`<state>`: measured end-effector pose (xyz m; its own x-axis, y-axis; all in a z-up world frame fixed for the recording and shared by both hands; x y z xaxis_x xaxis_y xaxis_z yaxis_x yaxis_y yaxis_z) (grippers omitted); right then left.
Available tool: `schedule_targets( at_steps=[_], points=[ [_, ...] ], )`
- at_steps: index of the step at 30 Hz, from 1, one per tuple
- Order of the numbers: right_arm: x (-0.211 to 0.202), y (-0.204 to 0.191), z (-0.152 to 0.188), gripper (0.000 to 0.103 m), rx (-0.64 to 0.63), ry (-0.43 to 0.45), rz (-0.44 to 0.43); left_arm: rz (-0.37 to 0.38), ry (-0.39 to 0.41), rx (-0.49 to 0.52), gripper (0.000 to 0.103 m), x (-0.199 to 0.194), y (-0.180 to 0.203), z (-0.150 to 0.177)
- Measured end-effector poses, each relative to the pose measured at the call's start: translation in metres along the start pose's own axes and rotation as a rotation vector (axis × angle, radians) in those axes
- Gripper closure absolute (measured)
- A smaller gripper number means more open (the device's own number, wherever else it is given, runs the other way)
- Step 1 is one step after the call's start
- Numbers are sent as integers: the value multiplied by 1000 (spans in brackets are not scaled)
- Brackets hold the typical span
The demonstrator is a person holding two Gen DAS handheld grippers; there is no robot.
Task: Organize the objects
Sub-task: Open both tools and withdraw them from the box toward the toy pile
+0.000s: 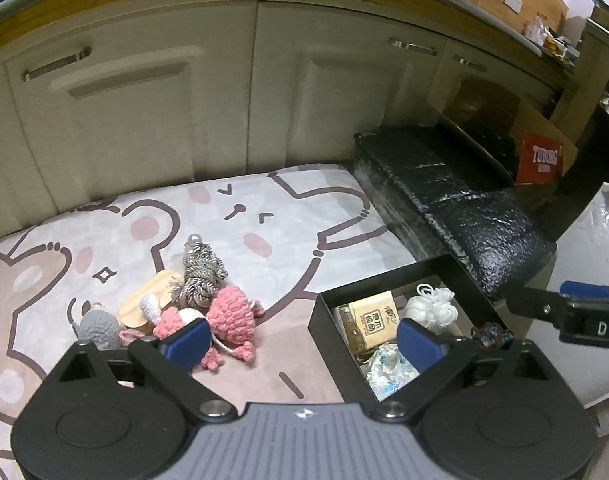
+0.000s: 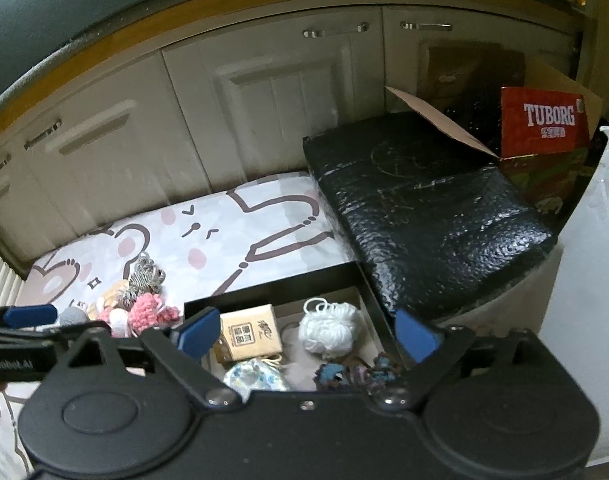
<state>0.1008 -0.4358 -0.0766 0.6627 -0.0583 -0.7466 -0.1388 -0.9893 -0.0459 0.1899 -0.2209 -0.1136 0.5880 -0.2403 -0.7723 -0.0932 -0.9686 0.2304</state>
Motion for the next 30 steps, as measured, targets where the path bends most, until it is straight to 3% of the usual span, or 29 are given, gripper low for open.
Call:
schedule_targets(
  at_steps=[4, 16, 30],
  points=[
    [-3, 2, 5, 0, -12, 1, 10, -7, 5, -13, 0, -2, -2, 1],
    [0, 6, 13, 0, -15, -13, 46, -55, 19, -48, 0, -8, -28, 4],
    [14, -52, 0, 0, -52, -4, -9, -120, 63, -143, 0, -34, -99, 1]
  ],
)
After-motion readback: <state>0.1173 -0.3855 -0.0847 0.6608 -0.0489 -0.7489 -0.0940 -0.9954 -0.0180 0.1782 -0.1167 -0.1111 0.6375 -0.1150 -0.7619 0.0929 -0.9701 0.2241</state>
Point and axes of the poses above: each gripper's, at about its wrist camera, not at the fingertips, and x roughly the way its jaws point, y to its right, z to its underside, the point moved 9 cm from there along x, roughly the way its jaws point, and after that the axes turned 6 degrees about -x, right-handed, at the moved point
